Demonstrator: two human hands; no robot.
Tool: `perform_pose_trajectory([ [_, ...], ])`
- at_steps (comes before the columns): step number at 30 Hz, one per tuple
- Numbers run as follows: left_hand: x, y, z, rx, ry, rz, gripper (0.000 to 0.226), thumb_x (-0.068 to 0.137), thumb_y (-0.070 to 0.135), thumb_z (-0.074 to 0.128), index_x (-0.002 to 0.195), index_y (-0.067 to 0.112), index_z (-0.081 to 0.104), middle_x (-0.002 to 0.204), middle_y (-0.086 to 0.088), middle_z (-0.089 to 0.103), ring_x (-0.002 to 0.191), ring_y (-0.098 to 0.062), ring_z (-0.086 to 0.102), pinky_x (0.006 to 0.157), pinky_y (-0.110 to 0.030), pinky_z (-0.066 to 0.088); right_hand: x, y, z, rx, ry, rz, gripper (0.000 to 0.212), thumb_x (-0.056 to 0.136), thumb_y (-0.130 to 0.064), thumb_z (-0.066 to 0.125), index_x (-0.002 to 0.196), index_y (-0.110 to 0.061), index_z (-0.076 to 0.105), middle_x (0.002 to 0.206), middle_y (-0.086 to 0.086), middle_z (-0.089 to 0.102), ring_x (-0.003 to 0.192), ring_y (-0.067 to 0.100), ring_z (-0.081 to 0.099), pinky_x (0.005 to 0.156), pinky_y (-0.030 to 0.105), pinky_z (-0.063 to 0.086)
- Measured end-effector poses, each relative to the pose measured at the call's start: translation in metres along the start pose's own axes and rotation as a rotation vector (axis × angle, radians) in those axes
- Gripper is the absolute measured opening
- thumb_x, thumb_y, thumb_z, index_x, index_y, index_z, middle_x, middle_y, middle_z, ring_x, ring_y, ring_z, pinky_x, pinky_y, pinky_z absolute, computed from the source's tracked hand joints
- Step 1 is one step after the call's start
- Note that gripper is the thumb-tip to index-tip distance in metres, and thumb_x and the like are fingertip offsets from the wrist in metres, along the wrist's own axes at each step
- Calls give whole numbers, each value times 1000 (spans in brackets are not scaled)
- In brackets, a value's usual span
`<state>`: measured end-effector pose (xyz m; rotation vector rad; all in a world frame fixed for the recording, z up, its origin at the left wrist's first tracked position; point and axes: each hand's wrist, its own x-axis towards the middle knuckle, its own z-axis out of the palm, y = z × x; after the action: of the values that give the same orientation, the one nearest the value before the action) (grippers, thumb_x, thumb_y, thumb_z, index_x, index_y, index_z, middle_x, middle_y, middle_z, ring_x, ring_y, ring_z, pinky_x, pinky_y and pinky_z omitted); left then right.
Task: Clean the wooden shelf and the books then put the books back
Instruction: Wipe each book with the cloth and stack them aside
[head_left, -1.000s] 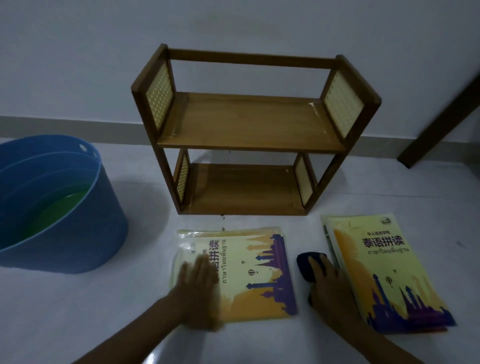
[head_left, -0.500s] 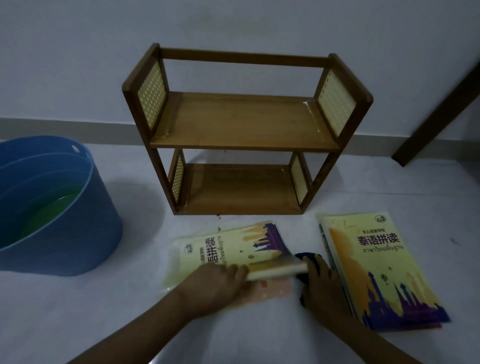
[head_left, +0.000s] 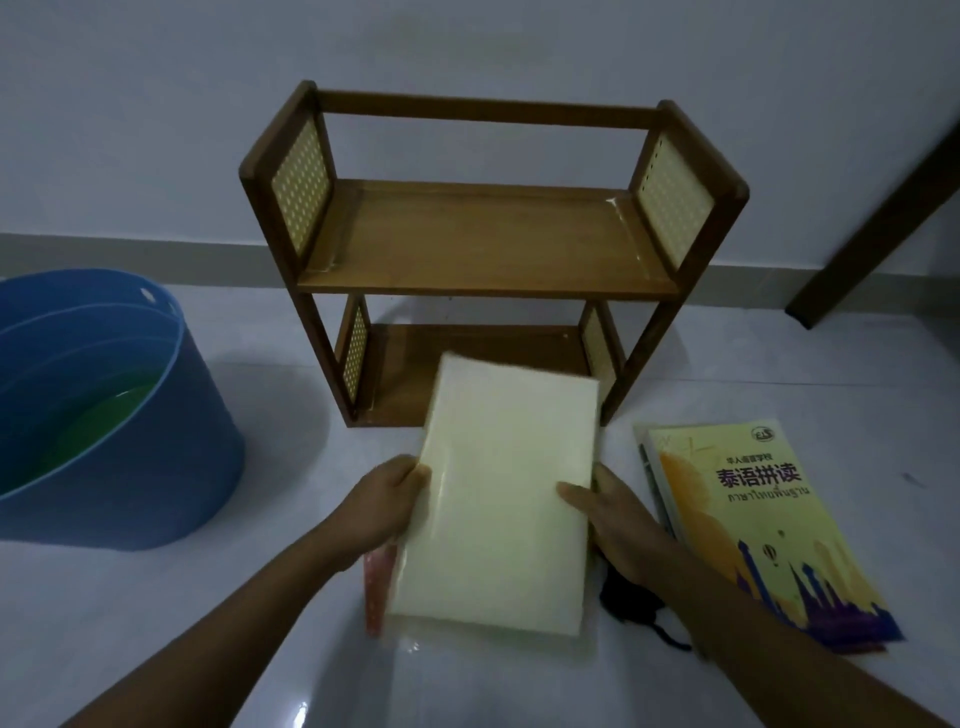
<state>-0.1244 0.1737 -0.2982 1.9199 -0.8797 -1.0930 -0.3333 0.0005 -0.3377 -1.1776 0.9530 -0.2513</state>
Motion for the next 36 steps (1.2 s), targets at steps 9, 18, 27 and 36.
perform_pose_trajectory([
  [9, 28, -69, 18, 512, -226, -218, 29, 103, 29, 36, 97, 10, 58, 96, -5, 62, 91, -20, 63, 76, -22, 47, 32, 9, 25, -657, 37, -80, 45, 95, -19, 55, 136, -10, 39, 127, 7, 54, 117, 24, 53, 93, 31, 45],
  [18, 30, -82, 25, 996, 75, 121, 95, 80, 60, 60, 147, 6, 20, 157, -16, 17, 144, -34, 21, 114, -48, 27, -11, 78, -32, -1419, 359, -311, 54, 88, -27, 56, 140, -14, 46, 144, 28, 39, 129, 48, 40, 100, 58, 39],
  [27, 35, -88, 25, 1021, -100, 95, 103, 84, 63, 51, 152, 9, -5, 161, -11, -12, 149, -26, -7, 118, -54, 3, 0, 37, -44, -880, 508, -403, 52, 89, 2, 49, 140, -6, 42, 135, 15, 49, 124, 28, 45, 103, 28, 31],
  [36, 36, -89, 24, 920, -106, 77, 106, 82, 59, 58, 152, 12, -6, 161, -8, -12, 149, -26, -3, 117, -54, 9, -59, 109, 59, -1484, -305, -840, 65, 69, -17, 59, 133, -24, 46, 143, 7, 46, 114, 33, 57, 89, 45, 53],
])
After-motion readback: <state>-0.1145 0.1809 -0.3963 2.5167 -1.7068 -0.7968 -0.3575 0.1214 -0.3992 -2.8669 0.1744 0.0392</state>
